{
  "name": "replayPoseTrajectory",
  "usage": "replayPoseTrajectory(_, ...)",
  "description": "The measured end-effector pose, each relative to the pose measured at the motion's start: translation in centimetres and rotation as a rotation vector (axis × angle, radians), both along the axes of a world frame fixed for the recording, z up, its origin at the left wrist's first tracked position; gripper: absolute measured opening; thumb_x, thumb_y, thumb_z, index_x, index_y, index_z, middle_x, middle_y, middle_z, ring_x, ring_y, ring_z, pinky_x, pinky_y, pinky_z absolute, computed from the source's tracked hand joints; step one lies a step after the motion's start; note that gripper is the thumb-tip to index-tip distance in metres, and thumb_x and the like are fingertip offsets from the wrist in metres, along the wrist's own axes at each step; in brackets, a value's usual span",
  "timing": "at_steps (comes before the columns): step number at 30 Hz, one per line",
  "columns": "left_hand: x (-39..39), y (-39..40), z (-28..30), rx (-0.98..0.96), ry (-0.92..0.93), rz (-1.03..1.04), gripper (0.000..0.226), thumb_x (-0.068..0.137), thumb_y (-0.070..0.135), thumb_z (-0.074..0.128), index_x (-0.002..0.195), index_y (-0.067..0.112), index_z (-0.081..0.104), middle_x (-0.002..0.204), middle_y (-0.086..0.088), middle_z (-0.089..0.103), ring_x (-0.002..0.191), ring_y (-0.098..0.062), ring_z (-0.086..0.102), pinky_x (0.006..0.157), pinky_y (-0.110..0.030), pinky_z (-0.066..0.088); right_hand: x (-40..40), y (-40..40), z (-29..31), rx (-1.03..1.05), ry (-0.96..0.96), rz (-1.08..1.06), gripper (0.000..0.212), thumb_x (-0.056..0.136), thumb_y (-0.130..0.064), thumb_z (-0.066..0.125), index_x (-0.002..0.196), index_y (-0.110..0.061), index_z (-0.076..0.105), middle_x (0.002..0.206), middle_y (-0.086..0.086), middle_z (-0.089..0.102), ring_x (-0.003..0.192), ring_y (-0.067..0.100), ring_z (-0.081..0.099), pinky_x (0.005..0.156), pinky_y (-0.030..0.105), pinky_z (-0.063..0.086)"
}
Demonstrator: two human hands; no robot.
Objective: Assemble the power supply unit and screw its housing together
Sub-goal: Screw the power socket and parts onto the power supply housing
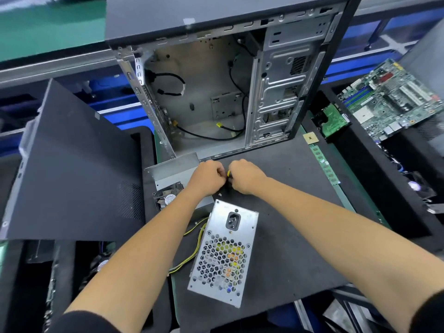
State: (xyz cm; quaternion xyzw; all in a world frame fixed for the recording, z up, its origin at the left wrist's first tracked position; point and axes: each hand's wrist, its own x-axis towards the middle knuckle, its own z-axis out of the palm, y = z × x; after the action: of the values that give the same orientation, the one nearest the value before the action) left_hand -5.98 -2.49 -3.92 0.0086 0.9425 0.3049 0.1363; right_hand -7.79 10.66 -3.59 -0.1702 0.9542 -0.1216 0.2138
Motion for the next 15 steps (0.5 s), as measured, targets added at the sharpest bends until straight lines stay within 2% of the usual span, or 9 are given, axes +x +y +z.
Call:
replayPoseTrajectory(3,0.3,-0.5,0.4,0.132,0.01,0.017,0.014,0.079,0.0,0.062,0.083,0.013,0.065,0.077,-0.003,0.066,0.069,-0.012,0.056,0.066,-0.023,0.044,-0.5,0.6,1.7,-0.168,-0.041,-0.111,0.033,0.089,-0.016,0.061,0.062,-0.01,0.042,0.064,0.008,0.047,0.067,0.029,0.047,0.06,0.03,0.035)
replayPoseTrajectory(5,0.5,-0.4,1.3,0.254,0.006,0.027,0.018,0.079,-0.001,0.067,0.085,0.015,0.06,0.071,0.0,0.06,0.061,-0.009,0.05,0.065,-0.026,0.045,-0.6,1.2,3.7,-0.339,-0.119,-0.2,0.046,0.087,-0.015,0.064,0.052,-0.013,0.033,0.053,0.005,0.032,0.055,0.023,0.033,0.053,0.028,0.028)
replayPoseTrajectory(7,0.7,-0.1,2.7,0.367,0.061,0.078,0.02,0.08,0.001,0.07,0.081,0.018,0.058,0.07,0.0,0.058,0.059,-0.008,0.05,0.062,-0.024,0.047,-0.6,1.7,5.7,-0.526,-0.248,-0.302,0.044,0.086,-0.014,0.065,0.053,-0.013,0.037,0.048,0.004,0.035,0.046,0.017,0.031,0.046,0.025,0.025)
replayPoseTrajectory(9,1.1,0.3,4.5,0.519,0.124,0.128,0.025,0.079,-0.001,0.073,0.079,0.019,0.057,0.069,-0.001,0.06,0.054,-0.003,0.054,0.057,-0.016,0.048,-0.5,2.4,7.6,-0.637,-0.324,-0.349,0.03,0.088,-0.015,0.066,0.062,-0.008,0.052,0.046,-0.001,0.046,0.041,0.012,0.036,0.04,0.021,0.027)
replayPoseTrajectory(11,1.5,0.5,6.3,0.673,0.156,0.152,0.025,0.078,-0.007,0.071,0.081,0.014,0.058,0.069,-0.005,0.063,0.052,-0.005,0.06,0.056,-0.021,0.054,-0.4,2.8,9.1,-0.705,-0.35,-0.381,0.023,0.088,-0.016,0.067,0.07,-0.006,0.058,0.052,0.002,0.049,0.045,0.012,0.037,0.041,0.023,0.028)
replayPoseTrajectory(15,2.7,1.1,8.9,0.747,0.216,0.183,0.013,0.082,-0.007,0.067,0.085,0.003,0.061,0.068,-0.008,0.064,0.05,-0.008,0.06,0.056,-0.025,0.055,0.3,3.2,11.0,-0.867,-0.395,-0.435,0.024,0.088,-0.016,0.067,0.068,-0.009,0.057,0.058,0.003,0.051,0.045,0.01,0.039,0.037,0.02,0.028)
